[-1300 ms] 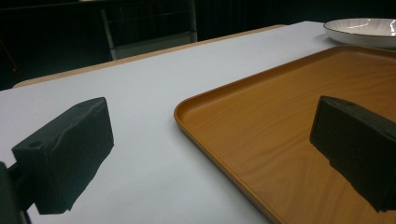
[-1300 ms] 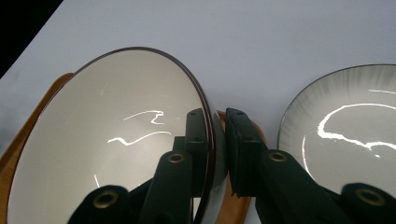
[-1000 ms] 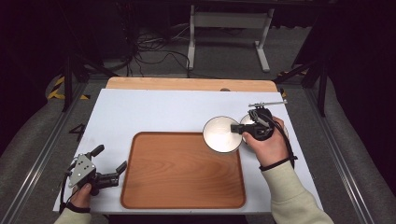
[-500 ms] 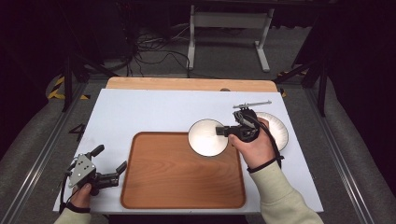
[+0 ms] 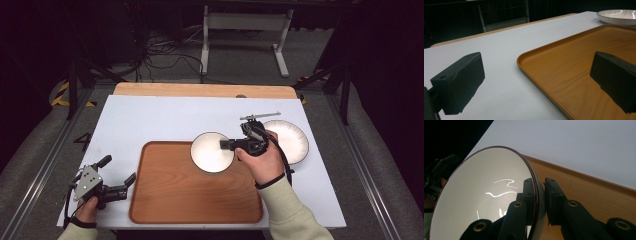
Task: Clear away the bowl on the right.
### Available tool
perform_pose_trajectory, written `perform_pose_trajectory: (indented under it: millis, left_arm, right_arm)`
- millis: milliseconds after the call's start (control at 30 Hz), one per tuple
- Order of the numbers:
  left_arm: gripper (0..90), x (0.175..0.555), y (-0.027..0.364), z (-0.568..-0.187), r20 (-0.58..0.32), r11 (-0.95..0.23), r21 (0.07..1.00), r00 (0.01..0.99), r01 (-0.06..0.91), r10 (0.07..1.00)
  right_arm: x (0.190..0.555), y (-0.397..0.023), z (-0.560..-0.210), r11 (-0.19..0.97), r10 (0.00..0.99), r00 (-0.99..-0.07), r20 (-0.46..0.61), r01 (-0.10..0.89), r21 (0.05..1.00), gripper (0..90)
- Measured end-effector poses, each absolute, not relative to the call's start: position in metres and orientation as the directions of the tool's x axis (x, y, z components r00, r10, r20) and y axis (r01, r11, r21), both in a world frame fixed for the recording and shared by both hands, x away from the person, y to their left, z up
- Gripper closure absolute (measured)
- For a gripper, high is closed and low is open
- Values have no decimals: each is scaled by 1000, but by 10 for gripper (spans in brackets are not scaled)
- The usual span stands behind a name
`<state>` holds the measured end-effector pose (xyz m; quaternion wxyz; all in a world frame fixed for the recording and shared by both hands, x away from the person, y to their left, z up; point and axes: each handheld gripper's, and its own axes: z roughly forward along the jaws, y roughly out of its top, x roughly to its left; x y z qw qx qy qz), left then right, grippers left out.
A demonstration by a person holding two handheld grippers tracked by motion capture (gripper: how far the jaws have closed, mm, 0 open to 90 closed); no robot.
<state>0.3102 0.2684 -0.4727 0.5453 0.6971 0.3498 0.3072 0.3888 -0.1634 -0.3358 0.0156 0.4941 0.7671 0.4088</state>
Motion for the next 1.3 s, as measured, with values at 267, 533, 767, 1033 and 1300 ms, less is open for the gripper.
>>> perform_pose_trajectory:
  millis: [267,533,767,1033,1300]
  left_arm:
    - [2,310,268,-473,48,-161,975,566,152,823]
    - [2,310,268,-473,48,-159,976,567,148,823]
    - [2,310,268,-473,47,-159,976,567,148,822]
    - [2,310,268,-473,48,-161,975,568,151,822]
    - [2,310,268,-473,48,-161,975,568,151,821]
  right_arm:
    - [386,-156,-353,154,742,-509,437,763,628,801]
    - [385,-146,-362,169,746,-514,425,762,625,801]
    - [383,-135,-372,197,756,-523,394,756,625,799]
    - [384,-126,-388,232,769,-525,365,761,606,796]
    - [387,-122,-400,245,779,-519,352,768,591,793]
